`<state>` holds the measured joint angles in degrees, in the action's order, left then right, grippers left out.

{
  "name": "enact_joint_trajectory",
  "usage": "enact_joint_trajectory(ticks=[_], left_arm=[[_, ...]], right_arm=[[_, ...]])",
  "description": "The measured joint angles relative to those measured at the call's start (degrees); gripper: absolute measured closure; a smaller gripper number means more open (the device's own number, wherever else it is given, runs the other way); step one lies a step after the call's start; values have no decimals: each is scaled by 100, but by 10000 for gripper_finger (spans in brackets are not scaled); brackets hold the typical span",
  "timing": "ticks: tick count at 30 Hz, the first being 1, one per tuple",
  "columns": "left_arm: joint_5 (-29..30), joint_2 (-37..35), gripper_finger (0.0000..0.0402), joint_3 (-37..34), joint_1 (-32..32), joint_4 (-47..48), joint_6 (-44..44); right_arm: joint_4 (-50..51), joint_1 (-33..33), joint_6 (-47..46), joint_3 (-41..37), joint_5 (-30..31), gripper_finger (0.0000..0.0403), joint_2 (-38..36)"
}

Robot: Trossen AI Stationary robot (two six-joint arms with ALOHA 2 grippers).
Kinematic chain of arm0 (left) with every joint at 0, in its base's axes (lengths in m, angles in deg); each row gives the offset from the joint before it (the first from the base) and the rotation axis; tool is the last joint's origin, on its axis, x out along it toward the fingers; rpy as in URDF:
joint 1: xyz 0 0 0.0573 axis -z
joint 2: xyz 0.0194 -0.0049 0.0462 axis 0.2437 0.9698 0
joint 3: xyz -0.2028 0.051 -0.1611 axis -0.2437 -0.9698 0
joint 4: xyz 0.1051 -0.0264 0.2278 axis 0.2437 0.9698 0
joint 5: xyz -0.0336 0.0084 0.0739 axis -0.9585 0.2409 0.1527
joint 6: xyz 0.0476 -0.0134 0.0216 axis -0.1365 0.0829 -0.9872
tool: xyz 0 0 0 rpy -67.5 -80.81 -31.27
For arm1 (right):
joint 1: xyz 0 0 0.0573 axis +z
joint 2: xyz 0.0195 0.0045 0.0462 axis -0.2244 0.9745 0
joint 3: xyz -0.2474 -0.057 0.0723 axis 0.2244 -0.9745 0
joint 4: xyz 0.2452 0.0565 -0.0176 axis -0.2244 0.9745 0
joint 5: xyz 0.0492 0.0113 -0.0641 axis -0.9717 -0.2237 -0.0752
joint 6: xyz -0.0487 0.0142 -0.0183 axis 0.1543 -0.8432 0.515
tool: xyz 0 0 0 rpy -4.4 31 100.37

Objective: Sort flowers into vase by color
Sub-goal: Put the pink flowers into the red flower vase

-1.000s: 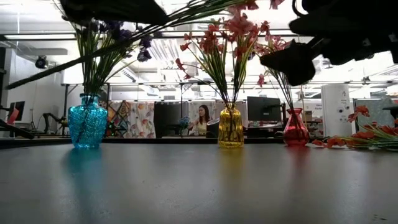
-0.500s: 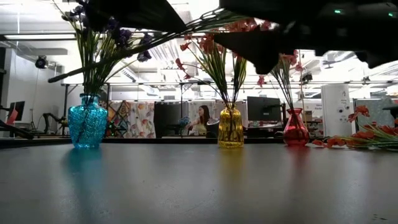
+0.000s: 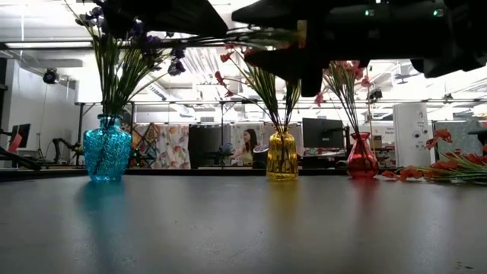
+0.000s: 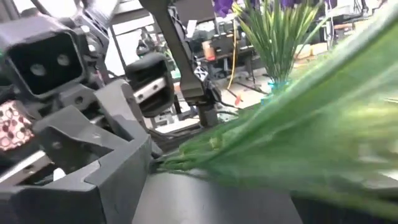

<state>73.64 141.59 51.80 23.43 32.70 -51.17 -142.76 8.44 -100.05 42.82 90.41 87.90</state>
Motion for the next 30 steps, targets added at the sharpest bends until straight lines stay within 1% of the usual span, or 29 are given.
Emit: enact_joint_trajectory(ticks=[5,8,20,26,30], left_arm=[[-2,0,401,0,-1,-24,0],[-4,0,401,0,-10,-24,0],[-6,0,401,0,-17,9,2],[-5,2,401,-2,-19,-25,2],[-7,2,401,-2,-11,-24,10]], right_arm=[[160,-66,-137,0,-44,80,0],[159,-72,-139,0,-43,97,0],[488,-69,-137,190,-77,244,-2],[560,-69,-129,197,-60,306,-4],[573,-76,-127,195,-41,340,-4]])
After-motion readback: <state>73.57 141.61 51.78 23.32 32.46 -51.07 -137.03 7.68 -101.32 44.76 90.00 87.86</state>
